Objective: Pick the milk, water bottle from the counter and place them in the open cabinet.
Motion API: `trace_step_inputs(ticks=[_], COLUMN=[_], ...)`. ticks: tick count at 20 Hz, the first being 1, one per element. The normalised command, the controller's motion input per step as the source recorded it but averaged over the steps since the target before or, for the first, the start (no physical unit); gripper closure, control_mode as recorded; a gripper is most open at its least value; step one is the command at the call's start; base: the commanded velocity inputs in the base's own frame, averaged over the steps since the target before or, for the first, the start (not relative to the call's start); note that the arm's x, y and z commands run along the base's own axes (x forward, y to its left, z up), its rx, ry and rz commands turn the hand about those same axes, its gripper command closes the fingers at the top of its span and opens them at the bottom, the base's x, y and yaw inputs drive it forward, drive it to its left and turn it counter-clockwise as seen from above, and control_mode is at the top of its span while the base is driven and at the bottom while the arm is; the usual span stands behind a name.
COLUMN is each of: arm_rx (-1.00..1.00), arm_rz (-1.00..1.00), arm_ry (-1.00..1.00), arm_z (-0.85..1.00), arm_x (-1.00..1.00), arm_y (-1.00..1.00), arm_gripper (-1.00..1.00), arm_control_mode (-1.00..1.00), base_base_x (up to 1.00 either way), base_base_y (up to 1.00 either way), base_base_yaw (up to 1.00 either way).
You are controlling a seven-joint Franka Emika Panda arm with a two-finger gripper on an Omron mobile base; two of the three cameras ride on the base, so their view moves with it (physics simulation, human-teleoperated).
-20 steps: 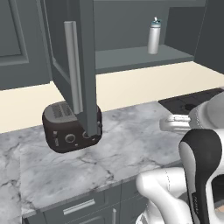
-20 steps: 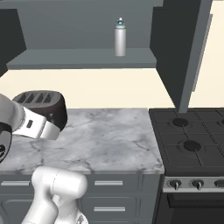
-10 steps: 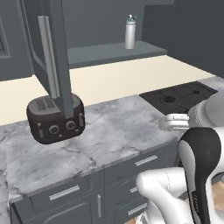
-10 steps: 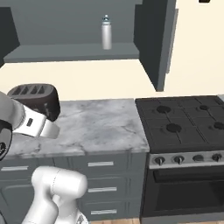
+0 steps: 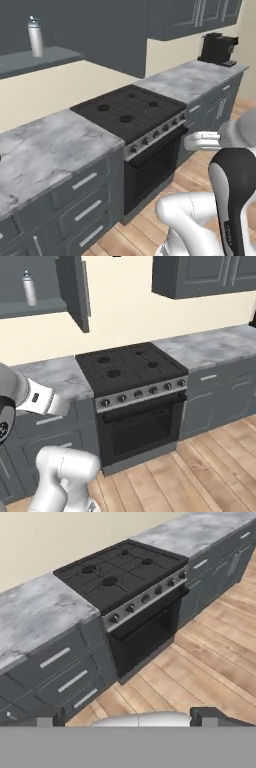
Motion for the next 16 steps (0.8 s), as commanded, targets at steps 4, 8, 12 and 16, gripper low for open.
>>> trace_step_inputs(ticks=[4, 8, 12, 16], arm_rx=[0.0, 0.0, 0.0, 0.0], arm_rz=[0.0, 0.0, 0.0, 0.0], arm_ry=[0.0, 0.0, 0.0, 0.0], arm_z=[0.0, 0.0, 0.0, 0.0], arm_x=[0.0, 0.0, 0.0, 0.0], arm_y=[0.0, 0.0, 0.0, 0.0], arm_gripper=[-1.0, -1.0, -1.0, -1.0], arm_control_mode=[1.0, 1.0, 1.0, 1.0], base_base_x=[-0.06, -0.04, 0.0, 0.0], base_base_y=[-0.88, -0.78, -0.47, -0.57], base_base_yaw=[-0.67, -0.62, -0.47, -0.45])
